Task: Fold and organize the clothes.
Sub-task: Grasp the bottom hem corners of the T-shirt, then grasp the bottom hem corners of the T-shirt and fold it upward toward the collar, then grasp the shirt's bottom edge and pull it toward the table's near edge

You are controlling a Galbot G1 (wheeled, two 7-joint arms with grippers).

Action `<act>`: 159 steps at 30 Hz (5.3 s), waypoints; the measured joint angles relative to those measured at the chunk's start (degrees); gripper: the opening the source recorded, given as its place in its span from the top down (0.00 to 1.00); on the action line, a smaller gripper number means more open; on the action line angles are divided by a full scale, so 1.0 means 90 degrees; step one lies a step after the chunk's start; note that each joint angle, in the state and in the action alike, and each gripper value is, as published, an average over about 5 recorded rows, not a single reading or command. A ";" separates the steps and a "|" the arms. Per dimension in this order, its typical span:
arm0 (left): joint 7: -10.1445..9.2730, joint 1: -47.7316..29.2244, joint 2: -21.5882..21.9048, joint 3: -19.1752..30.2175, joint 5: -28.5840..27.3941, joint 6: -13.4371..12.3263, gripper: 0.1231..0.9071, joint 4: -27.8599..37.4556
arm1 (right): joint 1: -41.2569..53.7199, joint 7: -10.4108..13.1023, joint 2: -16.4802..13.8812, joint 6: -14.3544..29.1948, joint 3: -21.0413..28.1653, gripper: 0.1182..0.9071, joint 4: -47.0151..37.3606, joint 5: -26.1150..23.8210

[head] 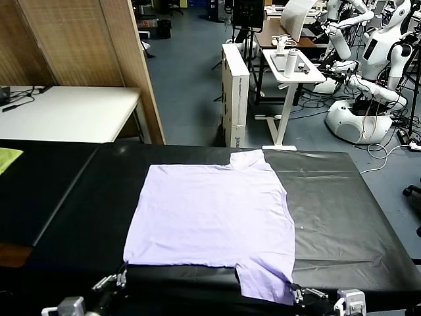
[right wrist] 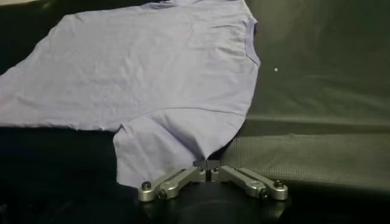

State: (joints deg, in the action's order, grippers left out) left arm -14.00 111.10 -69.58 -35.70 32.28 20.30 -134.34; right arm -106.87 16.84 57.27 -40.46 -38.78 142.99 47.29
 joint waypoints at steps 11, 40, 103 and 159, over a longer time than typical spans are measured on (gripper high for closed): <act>0.0148 -0.0756 -0.0211 0.0037 0.0172 -0.0110 0.97 0.0246 | 0.1859 -0.0249 -0.0274 0.0491 0.0408 0.97 -0.0994 0.0342; 0.0230 -0.3326 -0.0120 0.0670 -0.0106 -0.0197 0.97 0.2169 | 0.4764 -0.0262 0.0178 0.0777 0.2345 0.97 -0.3568 -0.0534; 0.0206 -0.2506 -0.0228 0.0601 -0.0470 0.0071 0.31 0.2012 | 0.2507 -0.1046 -0.0520 0.0714 0.1138 0.97 -0.2595 -0.0887; -0.1227 -0.0180 -0.0133 0.0123 -0.0667 0.0727 0.01 -0.0114 | 0.1382 -0.0382 -0.0938 -0.0193 0.0105 0.00 -0.0523 -0.0049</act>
State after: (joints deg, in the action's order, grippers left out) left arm -25.04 109.48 -70.77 -34.59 26.28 26.84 -135.37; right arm -94.43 13.40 48.83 -42.20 -37.84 138.28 46.85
